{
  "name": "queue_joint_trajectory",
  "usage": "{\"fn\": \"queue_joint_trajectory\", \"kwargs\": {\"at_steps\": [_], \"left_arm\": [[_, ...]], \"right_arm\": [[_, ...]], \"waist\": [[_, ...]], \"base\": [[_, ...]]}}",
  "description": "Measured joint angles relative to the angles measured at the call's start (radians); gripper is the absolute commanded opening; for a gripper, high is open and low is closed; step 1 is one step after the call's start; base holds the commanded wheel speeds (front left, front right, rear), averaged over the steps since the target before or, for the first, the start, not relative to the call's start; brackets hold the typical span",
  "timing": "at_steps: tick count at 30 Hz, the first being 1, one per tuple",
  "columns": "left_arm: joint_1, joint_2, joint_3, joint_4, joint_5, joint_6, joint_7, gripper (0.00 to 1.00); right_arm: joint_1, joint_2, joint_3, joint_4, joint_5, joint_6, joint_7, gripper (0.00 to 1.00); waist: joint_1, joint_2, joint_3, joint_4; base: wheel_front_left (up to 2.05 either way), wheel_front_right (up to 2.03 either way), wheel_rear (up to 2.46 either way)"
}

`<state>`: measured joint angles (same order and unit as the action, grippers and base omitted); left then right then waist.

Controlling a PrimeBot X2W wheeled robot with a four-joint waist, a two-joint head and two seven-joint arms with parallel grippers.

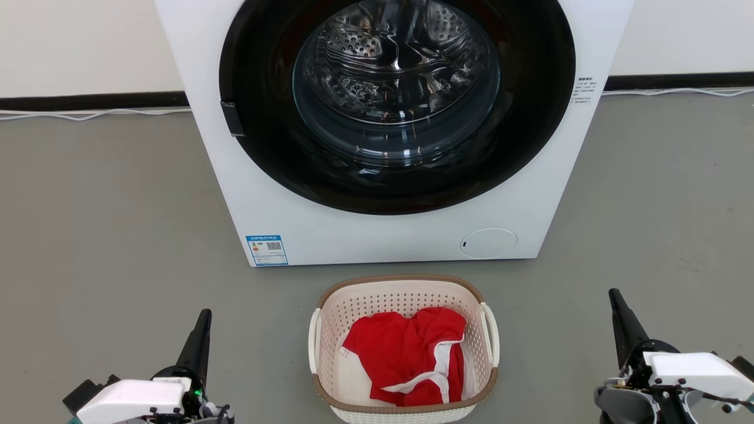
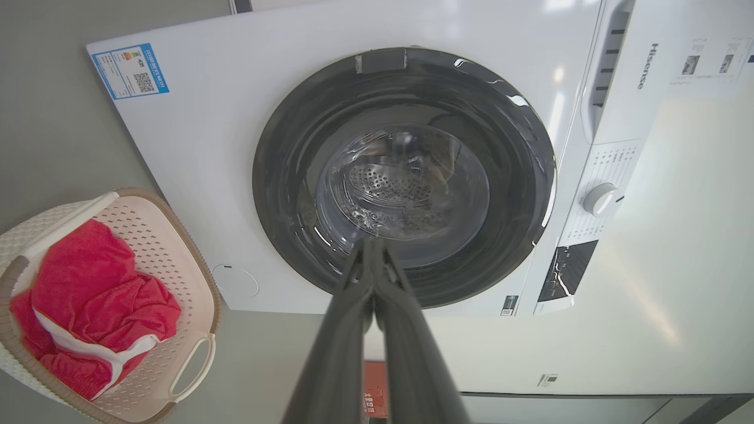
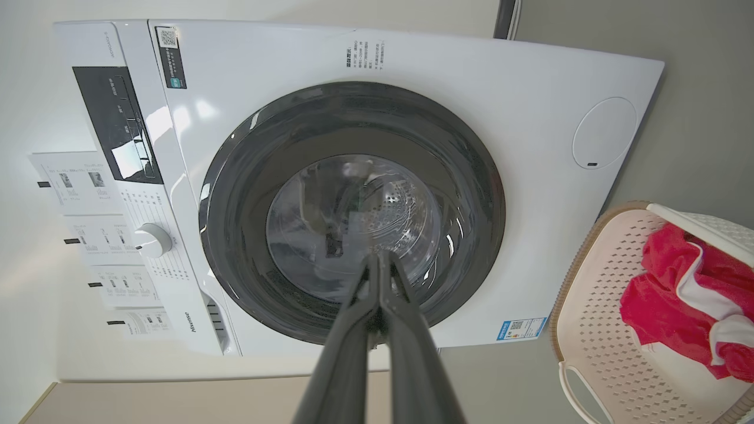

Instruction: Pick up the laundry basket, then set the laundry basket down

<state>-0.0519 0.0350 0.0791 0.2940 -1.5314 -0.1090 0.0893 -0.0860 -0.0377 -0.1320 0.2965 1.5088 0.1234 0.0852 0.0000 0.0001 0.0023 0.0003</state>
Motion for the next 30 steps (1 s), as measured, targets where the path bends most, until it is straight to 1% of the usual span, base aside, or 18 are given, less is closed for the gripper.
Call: {"fn": "queue_joint_trajectory", "kwargs": {"at_steps": [1, 9, 30], "left_arm": [[0.000, 0.000, 0.000, -0.001, -0.013, -0.006, 0.003, 0.00], [0.000, 0.001, 0.002, -0.018, -0.072, -0.012, 0.018, 0.00], [-0.001, 0.001, 0.003, -0.019, -0.077, -0.015, 0.018, 0.00]], "right_arm": [[0.000, 0.000, 0.000, -0.002, 0.015, 0.000, 0.004, 0.00], [0.000, -0.001, 0.000, -0.020, 0.094, 0.000, 0.020, 0.00], [0.000, -0.002, 0.000, -0.020, 0.094, 0.000, 0.020, 0.00]], "waist": [[0.0000, 0.0000, 0.000, 0.000], [0.0000, 0.0000, 0.001, 0.000], [0.0000, 0.0000, 0.001, 0.000]], "base": [[0.00, 0.00, 0.00], [0.00, 0.00, 0.00], [0.00, 0.00, 0.00]]}}
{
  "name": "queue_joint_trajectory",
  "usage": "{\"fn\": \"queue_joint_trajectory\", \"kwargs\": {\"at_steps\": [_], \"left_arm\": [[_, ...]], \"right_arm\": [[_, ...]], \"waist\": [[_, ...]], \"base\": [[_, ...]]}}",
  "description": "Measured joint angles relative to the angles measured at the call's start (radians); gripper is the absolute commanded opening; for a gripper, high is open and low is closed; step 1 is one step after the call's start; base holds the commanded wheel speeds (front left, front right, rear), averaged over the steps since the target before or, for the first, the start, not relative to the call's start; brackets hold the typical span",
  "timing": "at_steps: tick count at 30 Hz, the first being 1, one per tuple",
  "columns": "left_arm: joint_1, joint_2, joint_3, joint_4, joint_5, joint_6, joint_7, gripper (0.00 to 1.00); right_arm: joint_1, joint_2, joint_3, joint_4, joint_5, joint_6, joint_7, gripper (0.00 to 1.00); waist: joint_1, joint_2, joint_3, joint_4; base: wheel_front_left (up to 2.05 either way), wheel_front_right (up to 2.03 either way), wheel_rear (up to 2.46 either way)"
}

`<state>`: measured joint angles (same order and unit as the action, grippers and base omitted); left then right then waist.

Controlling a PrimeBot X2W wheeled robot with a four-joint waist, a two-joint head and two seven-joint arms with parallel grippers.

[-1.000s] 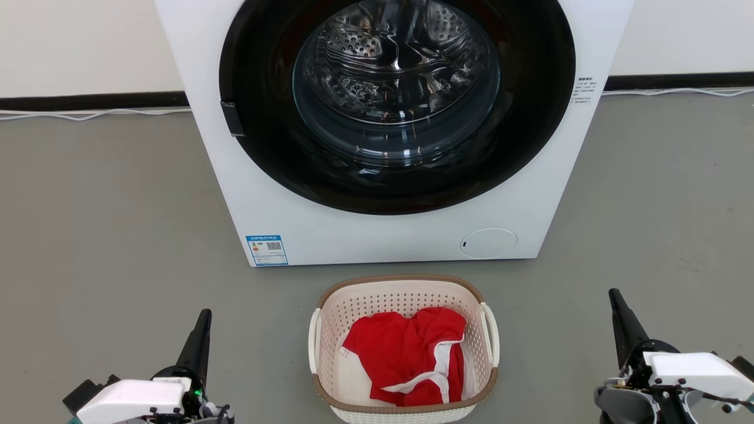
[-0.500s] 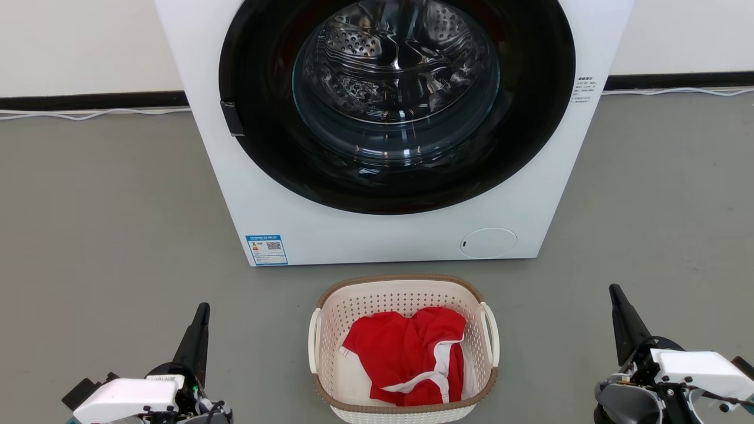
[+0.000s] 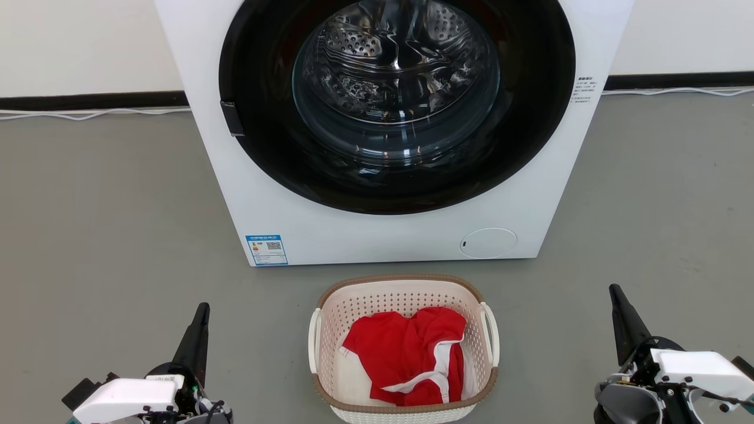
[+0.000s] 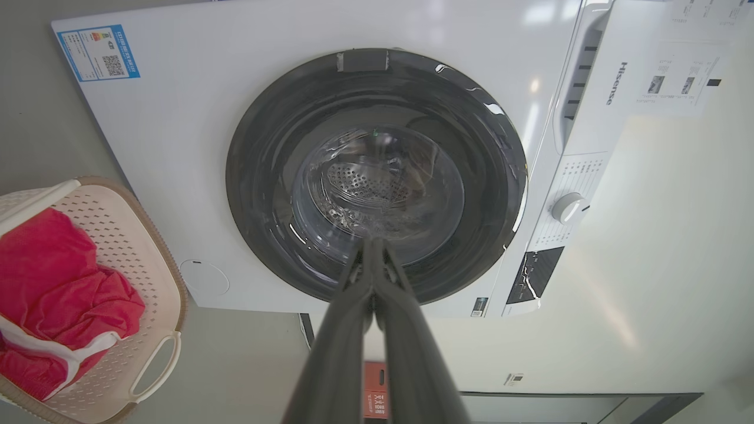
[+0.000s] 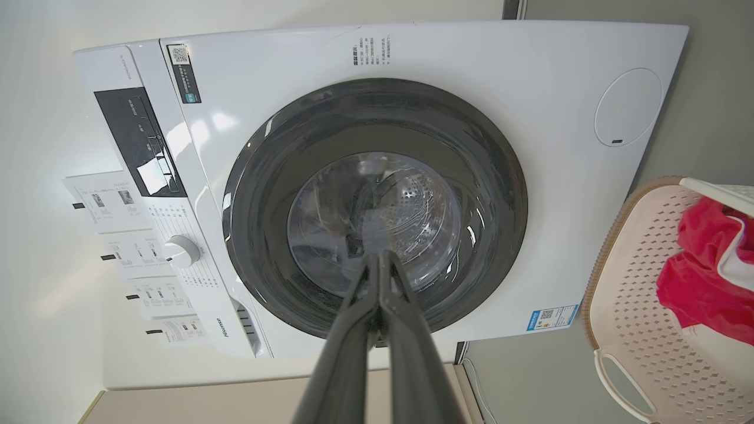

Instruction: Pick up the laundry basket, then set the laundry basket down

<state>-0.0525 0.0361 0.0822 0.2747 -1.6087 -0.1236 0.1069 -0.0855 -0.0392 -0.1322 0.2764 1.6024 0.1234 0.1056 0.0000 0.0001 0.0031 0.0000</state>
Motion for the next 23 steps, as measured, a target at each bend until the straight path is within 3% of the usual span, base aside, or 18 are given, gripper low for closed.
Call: {"fn": "queue_joint_trajectory", "kwargs": {"at_steps": [23], "left_arm": [[0.000, 0.000, 0.000, 0.000, 0.000, 0.000, 0.000, 0.00]], "right_arm": [[0.000, 0.000, 0.000, 0.000, 0.000, 0.000, 0.000, 0.00]], "waist": [[0.0000, 0.0000, 0.000, 0.000]], "base": [[0.00, 0.00, 0.00]]}}
